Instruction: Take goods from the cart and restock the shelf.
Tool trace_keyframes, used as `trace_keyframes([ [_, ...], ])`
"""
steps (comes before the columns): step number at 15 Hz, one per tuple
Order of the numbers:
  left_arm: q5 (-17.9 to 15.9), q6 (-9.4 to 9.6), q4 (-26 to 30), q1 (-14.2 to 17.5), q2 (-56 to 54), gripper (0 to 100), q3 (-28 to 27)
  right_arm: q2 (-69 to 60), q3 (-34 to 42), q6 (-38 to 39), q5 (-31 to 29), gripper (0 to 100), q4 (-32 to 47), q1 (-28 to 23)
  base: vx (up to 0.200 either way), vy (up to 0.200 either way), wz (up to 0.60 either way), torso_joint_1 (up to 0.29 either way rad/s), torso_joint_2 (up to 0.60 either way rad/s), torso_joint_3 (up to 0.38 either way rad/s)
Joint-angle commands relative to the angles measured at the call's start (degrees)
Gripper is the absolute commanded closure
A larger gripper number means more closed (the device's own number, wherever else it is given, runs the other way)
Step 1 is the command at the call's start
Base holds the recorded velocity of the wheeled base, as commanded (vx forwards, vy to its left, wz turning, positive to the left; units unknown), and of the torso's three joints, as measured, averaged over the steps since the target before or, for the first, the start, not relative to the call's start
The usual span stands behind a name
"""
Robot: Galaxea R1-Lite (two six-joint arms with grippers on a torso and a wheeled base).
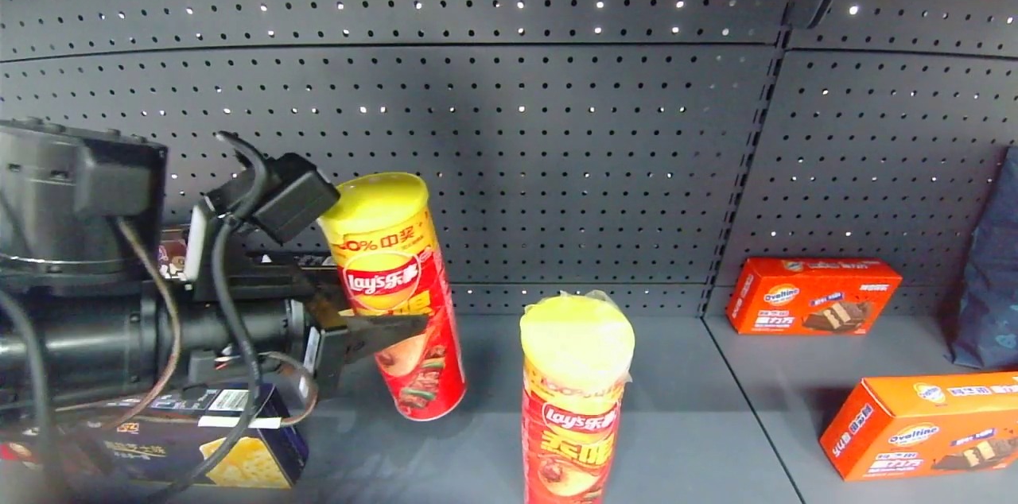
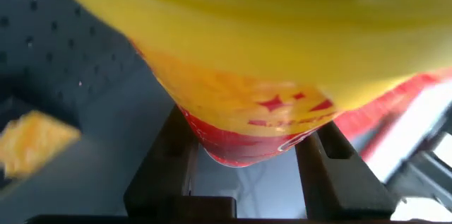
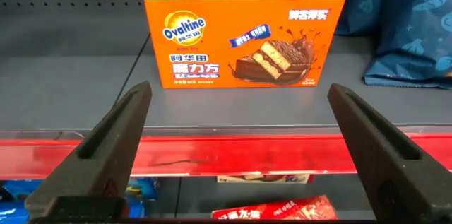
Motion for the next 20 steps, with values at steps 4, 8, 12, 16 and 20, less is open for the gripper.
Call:
trace_keyframes([
  [4, 0.25, 0.15, -6.34, -0.36, 15.25, 100, -6.07, 0.15, 0.01, -0.09, -0.02, 0, -0.01, 0.0, 0.0, 0.0, 0.0, 0.0, 0.0, 0.0],
  [8, 0.16, -0.02, -6.34, -0.44, 21.05, 100, -10.91, 0.15, 0.01, -0.09, -0.02, 0, -0.01, 0.0, 0.0, 0.0, 0.0, 0.0, 0.0, 0.0],
  [12, 0.25, -0.02, -6.34, -1.15, 23.86, 100, -13.55, 0.15, 0.01, -0.09, -0.02, 0, -0.01, 0.0, 0.0, 0.0, 0.0, 0.0, 0.0, 0.0],
  [16, 0.25, -0.02, -6.78, -2.03, 26.06, 100, -16.27, 0.15, 0.01, 0.0, -0.02, 0, -0.01, 0.0, 0.0, 0.0, 0.0, 0.0, 0.0, 0.0],
  [20, 0.25, -0.02, -7.22, -3.08, 28.17, 100, -17.68, 0.15, 0.01, -0.09, -0.02, 0, -0.01, 0.0, 0.0, 0.0, 0.0, 0.0, 0.0, 0.0],
])
